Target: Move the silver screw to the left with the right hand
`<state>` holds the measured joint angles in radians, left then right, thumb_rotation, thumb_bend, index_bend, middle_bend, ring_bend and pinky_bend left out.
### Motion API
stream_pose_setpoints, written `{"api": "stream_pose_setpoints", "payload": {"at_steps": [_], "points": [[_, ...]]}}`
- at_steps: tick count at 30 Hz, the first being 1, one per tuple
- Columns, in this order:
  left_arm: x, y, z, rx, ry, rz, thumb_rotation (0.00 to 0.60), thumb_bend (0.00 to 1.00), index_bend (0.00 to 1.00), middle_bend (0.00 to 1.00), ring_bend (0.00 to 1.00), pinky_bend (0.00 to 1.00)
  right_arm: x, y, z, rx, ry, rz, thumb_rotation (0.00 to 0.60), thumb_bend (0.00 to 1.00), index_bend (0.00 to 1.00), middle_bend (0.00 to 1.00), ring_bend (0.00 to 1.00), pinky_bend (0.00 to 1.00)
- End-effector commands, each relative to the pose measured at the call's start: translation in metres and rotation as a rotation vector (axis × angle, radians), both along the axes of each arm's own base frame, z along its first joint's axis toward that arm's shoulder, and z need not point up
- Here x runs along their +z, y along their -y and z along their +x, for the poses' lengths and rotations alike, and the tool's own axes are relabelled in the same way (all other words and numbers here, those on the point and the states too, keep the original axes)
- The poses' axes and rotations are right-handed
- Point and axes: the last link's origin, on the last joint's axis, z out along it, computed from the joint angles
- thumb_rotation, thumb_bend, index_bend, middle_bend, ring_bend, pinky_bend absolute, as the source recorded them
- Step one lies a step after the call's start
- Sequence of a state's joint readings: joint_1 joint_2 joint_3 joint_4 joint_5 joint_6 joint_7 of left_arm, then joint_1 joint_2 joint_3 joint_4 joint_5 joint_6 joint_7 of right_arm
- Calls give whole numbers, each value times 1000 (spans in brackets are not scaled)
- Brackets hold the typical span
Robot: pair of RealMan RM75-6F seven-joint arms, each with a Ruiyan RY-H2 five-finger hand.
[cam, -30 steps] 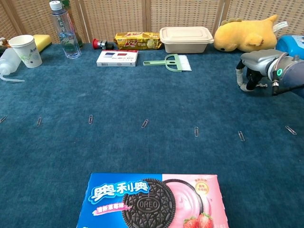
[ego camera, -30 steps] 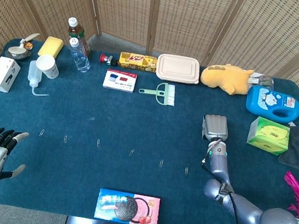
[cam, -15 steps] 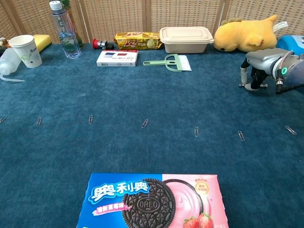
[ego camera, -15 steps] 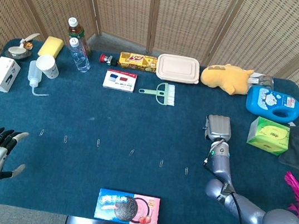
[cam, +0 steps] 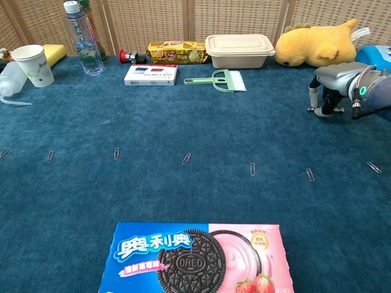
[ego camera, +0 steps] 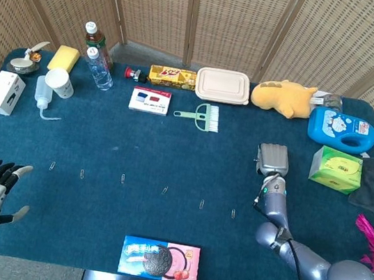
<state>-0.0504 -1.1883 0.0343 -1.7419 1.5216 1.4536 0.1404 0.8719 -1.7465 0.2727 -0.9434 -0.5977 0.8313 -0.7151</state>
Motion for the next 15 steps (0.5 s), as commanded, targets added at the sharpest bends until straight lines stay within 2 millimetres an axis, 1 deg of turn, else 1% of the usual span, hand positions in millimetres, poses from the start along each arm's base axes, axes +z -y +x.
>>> {"api": "stream_pose_setpoints", "payload": {"at_steps": [1,8,15], "points": [[0,0,0,0,1,-1,600,395,144,185,106,19,-1,0,0,-4,-1,2,600,425,499,848,905,778],[0,1,-1,2,0,0,600,395,143,185,106,19,-3,0,-2,-19,-7,9,600,425,515,854,905,778],[0,2,-2,3,2,0,600,395,143,184,106,19,-3,1,-1,-23,-7,4,600,425,563,859,909,778]]}}
